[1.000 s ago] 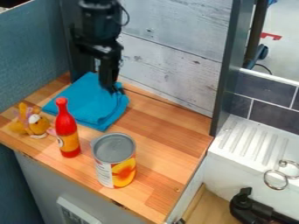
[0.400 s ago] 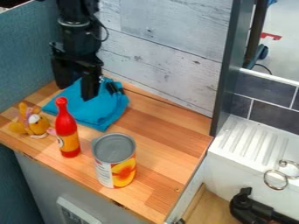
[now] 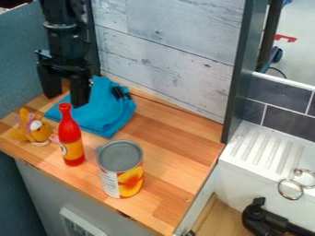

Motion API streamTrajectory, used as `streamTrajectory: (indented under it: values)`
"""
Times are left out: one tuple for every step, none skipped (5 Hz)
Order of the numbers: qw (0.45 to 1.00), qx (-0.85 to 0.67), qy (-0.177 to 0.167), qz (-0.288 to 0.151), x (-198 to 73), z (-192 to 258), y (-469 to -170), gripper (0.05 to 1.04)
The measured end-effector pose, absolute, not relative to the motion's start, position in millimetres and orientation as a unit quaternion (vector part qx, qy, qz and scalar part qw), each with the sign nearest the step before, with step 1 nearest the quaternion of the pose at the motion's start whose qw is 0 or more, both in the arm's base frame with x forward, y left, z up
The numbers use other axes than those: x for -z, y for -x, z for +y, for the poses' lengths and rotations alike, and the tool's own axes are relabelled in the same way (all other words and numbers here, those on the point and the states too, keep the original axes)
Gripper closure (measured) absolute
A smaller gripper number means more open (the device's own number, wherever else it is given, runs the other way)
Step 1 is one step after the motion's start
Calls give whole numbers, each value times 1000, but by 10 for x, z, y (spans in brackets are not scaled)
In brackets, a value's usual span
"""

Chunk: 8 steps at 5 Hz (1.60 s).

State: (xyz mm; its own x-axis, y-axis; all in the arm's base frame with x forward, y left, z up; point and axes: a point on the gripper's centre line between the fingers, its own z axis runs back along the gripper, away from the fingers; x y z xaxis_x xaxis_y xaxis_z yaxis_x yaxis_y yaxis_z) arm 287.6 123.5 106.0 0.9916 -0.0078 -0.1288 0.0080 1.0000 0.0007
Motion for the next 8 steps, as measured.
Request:
streamTrajectory:
  values:
    - [996, 8, 14, 88, -1029, 1227, -2811, 84]
    - [996, 12, 21, 86, -1024, 1207, -2819, 84]
    - [995, 12, 24, 93, -986, 1195, -2790, 83]
    - [995, -1, 12, 103, -956, 1223, -2764, 84]
    - [994, -2, 13, 108, -938, 1218, -2739, 84]
    - [994, -5, 8, 113, -918, 1227, -2723, 133]
    - [993, 8, 22, 113, -878, 1178, -2704, 420]
    - [993, 13, 25, 115, -850, 1166, -2682, 700]
